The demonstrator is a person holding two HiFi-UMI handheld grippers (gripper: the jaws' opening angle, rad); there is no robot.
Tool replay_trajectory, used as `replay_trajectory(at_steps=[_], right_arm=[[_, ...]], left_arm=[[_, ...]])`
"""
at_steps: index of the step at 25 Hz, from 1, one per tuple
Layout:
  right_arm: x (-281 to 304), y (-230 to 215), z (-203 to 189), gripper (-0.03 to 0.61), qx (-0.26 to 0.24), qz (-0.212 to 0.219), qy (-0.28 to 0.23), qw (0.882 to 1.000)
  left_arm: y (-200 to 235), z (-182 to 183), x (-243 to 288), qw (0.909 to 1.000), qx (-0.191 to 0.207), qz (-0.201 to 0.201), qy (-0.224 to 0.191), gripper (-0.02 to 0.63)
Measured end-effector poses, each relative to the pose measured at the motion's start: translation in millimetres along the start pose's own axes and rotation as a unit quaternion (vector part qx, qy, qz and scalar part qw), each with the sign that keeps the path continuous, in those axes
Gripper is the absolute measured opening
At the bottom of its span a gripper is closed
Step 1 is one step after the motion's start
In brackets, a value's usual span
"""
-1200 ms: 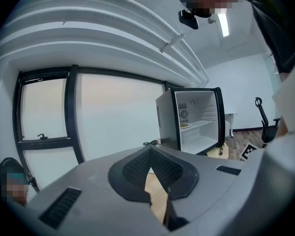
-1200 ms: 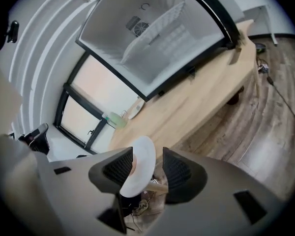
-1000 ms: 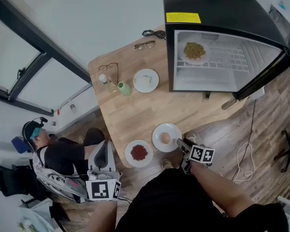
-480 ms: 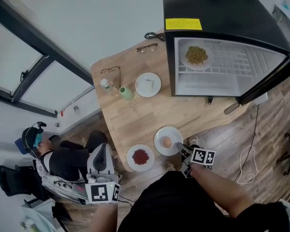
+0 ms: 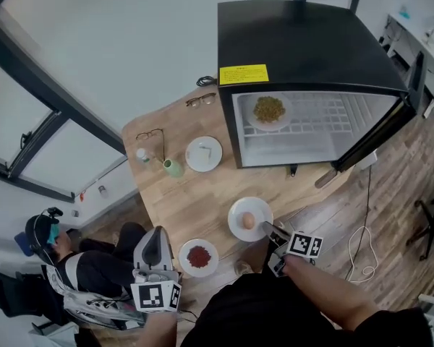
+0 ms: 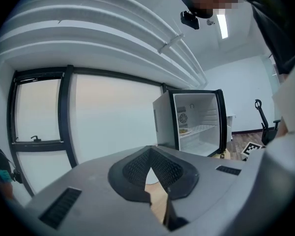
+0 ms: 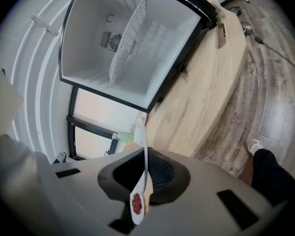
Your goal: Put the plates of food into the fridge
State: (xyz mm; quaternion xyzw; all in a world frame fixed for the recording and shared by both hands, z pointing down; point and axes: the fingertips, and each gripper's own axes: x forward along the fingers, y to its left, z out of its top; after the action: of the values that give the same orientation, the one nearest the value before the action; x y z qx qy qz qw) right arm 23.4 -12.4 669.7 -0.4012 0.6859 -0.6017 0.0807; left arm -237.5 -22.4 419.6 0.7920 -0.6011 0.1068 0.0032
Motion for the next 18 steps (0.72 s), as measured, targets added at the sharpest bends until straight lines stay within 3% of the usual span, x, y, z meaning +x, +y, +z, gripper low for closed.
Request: replay_trajectory(at_steps=[12,18], right_arm=[[-51,42,86,0.031,-0.016,0.026,-0.093,0.995],[-80,58,126,0.031,-0.054,0.024,-0.134,0.989]], left_arm=[[-38,29,41,0.9981,-0.008,-0.048,-0.037,0.003],[-60,41,64,0.9965,-0.007,-0.069,-0.048,0.003]])
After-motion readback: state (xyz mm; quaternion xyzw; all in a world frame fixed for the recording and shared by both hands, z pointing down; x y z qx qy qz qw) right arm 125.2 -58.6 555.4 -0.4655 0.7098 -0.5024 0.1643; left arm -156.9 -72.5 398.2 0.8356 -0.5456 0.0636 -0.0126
